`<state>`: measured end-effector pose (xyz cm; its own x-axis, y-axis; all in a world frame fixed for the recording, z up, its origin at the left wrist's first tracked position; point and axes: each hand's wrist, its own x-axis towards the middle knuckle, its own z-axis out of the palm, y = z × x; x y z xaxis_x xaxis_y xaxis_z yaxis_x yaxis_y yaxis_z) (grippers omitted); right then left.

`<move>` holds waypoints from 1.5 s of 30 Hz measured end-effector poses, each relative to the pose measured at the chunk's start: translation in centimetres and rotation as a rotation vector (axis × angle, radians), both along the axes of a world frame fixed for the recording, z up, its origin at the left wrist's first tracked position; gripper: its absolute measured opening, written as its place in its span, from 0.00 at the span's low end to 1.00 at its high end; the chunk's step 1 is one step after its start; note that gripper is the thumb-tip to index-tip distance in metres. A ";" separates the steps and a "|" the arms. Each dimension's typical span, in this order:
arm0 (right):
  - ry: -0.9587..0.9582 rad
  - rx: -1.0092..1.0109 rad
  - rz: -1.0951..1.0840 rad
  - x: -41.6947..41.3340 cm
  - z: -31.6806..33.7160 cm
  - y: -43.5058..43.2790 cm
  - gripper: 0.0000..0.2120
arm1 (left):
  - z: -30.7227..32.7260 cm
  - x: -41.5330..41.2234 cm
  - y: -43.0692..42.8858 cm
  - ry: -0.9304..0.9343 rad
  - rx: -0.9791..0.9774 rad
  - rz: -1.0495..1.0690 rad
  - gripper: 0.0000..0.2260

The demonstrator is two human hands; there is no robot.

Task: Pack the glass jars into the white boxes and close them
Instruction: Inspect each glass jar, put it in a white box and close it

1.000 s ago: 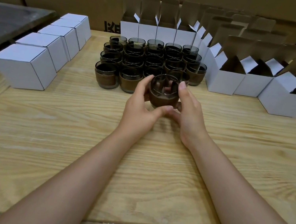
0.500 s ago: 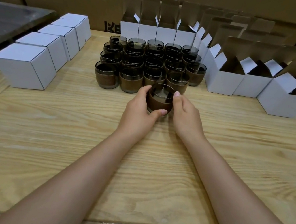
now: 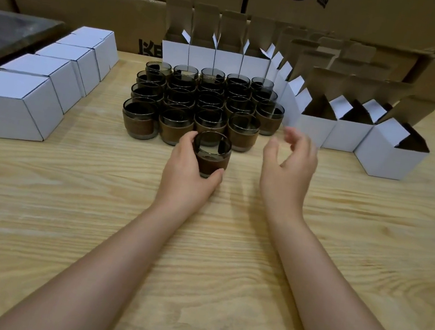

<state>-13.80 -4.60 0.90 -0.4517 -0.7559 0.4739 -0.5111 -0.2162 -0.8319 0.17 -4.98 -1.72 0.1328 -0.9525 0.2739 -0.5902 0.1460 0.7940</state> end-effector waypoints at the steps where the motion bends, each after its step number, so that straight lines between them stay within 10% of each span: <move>1: -0.023 -0.042 -0.069 -0.6 0.3 -0.2 0.15 | 0.0 0.0 0.0 0.002 0.002 0.016 0.36; 10: 0.055 0.312 -0.584 -10.6 2.5 -5.2 0.37 | 0.4 0.1 0.0 0.025 -0.001 0.050 0.36; 18: 0.194 0.717 -0.608 -18.3 2.6 -7.6 0.29 | 0.3 0.2 0.0 0.041 0.001 0.054 0.36; 45: 0.808 0.258 -0.217 0.2 1.0 1.1 0.18 | 0.7 -0.2 0.7 0.007 -0.185 0.115 0.37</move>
<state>-13.62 -3.48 1.85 -0.1980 -0.8199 0.5371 -0.9732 0.0993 -0.2072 -0.06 -4.32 -0.98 0.2402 -0.8644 0.4417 -0.6063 0.2218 0.7637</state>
